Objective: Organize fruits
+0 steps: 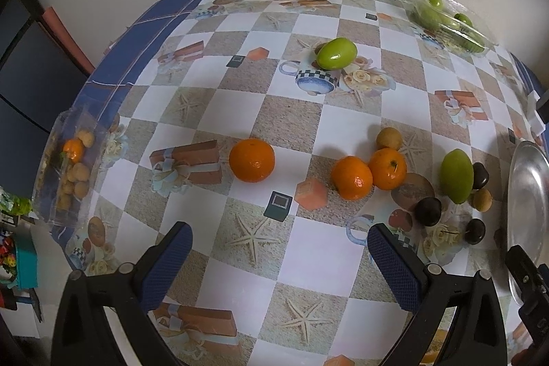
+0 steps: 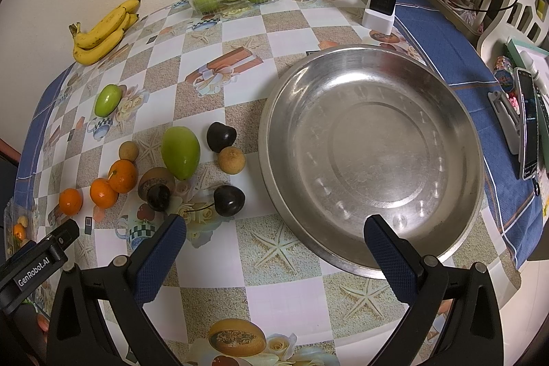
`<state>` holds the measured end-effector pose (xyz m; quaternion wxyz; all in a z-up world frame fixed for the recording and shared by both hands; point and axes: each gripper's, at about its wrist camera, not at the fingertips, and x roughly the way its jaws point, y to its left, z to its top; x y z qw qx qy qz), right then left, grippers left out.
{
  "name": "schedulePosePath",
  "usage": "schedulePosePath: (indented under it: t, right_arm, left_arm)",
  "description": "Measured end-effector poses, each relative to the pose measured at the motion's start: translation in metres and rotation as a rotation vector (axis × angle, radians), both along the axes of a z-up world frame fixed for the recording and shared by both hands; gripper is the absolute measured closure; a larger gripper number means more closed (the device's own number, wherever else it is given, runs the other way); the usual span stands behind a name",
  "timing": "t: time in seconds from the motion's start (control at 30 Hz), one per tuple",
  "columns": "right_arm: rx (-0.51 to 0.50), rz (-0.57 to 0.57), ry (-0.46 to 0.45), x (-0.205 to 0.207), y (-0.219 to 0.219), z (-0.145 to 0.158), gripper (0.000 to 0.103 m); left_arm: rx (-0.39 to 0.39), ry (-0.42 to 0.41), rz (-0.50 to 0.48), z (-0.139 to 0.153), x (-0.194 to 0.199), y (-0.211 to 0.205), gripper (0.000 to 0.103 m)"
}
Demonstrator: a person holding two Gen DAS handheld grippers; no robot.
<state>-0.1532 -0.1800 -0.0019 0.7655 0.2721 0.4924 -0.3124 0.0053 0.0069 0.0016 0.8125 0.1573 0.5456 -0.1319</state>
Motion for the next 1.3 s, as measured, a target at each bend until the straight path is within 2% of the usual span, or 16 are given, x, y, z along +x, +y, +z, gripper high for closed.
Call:
schedulePosePath:
  t: [1.3]
  right_arm:
    - [0.0, 0.001, 0.001, 0.0009, 0.001, -0.0017, 0.0]
  left_arm:
    - [-0.052, -0.02, -0.02, 0.0027, 0.001, 0.0011, 0.0]
